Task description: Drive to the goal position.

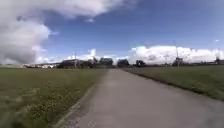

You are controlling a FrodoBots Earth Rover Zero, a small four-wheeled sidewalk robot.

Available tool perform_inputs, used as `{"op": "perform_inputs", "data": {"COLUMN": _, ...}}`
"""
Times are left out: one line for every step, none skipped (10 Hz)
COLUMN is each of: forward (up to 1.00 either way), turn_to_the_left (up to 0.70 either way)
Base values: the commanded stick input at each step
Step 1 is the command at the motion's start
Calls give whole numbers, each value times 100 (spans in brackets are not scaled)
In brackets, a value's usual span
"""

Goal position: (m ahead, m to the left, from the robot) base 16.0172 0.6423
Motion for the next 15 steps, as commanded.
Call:
{"op": "perform_inputs", "data": {"forward": 70, "turn_to_the_left": -6}}
{"op": "perform_inputs", "data": {"forward": 70, "turn_to_the_left": -9}}
{"op": "perform_inputs", "data": {"forward": 70, "turn_to_the_left": -17}}
{"op": "perform_inputs", "data": {"forward": 70, "turn_to_the_left": -26}}
{"op": "perform_inputs", "data": {"forward": 70, "turn_to_the_left": -34}}
{"op": "perform_inputs", "data": {"forward": 70, "turn_to_the_left": -17}}
{"op": "perform_inputs", "data": {"forward": 70, "turn_to_the_left": 0}}
{"op": "perform_inputs", "data": {"forward": 70, "turn_to_the_left": 0}}
{"op": "perform_inputs", "data": {"forward": 70, "turn_to_the_left": 0}}
{"op": "perform_inputs", "data": {"forward": 70, "turn_to_the_left": 0}}
{"op": "perform_inputs", "data": {"forward": 70, "turn_to_the_left": 0}}
{"op": "perform_inputs", "data": {"forward": 70, "turn_to_the_left": 0}}
{"op": "perform_inputs", "data": {"forward": 70, "turn_to_the_left": 0}}
{"op": "perform_inputs", "data": {"forward": 70, "turn_to_the_left": -14}}
{"op": "perform_inputs", "data": {"forward": 70, "turn_to_the_left": -31}}
